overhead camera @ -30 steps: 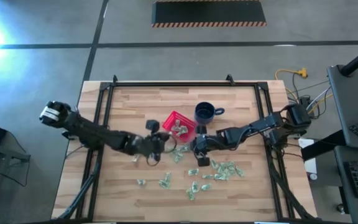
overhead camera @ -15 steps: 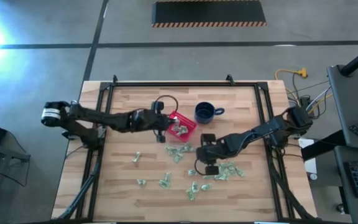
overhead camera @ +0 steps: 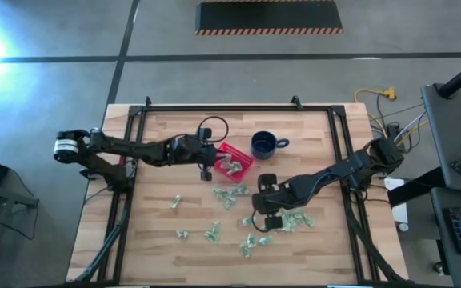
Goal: Pick and place items into bin
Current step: Put the stevia packet into the bin
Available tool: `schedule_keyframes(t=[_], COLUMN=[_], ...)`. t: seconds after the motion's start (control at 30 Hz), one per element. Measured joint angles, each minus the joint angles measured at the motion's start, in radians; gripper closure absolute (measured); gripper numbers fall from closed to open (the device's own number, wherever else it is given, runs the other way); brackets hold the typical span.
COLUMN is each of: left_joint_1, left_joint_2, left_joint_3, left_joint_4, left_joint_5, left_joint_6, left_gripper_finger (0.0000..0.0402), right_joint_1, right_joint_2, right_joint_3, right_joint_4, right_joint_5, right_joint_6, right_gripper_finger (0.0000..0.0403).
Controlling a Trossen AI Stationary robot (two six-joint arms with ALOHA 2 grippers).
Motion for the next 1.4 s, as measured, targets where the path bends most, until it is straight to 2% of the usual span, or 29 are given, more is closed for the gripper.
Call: schedule_keyframes(t=[0.2,0.3,0.37,0.47,0.7,1.03,1.23,1.4], left_joint_1=[0.000,-0.004,-0.006,-0.007,-0.008,-0.011,-0.013,-0.020], left_joint_2=[0.000,0.000,0.000,0.000,0.000,0.000,0.000,0.000], left_joint_3=[0.000,0.000,0.000,0.000,0.000,0.000,0.000,0.000], left_joint_4=[0.001,0.000,0.000,-0.009,-0.009,-0.015,-0.017,-0.017], left_joint_5=[0.000,0.000,0.000,0.002,0.002,0.000,0.000,0.001], left_joint_6=[-0.002,-0.005,-0.026,-0.029,-0.032,-0.058,-0.084,-0.084], left_gripper_finger=[0.0260,0.0234,0.0225,0.0221,0.0221,0.0221,0.0221,0.0221], right_joint_1=[0.000,0.002,0.002,0.002,0.002,0.002,0.002,0.002], right_joint_2=[0.001,0.002,0.002,0.002,0.002,0.004,0.010,0.010], right_joint_3=[-0.022,-0.048,-0.068,-0.096,-0.103,-0.113,-0.136,-0.145], right_joint_4=[0.000,-0.001,-0.003,-0.005,-0.061,-0.086,-0.059,-0.057], right_joint_5=[-0.001,-0.015,-0.063,-0.136,-0.152,-0.151,-0.146,-0.108], right_joint_6=[0.044,0.090,0.119,0.174,0.348,0.382,0.389,0.378], right_gripper_finger=[0.0339,0.0337,0.0338,0.0339,0.0304,0.0244,0.0240,0.0268])
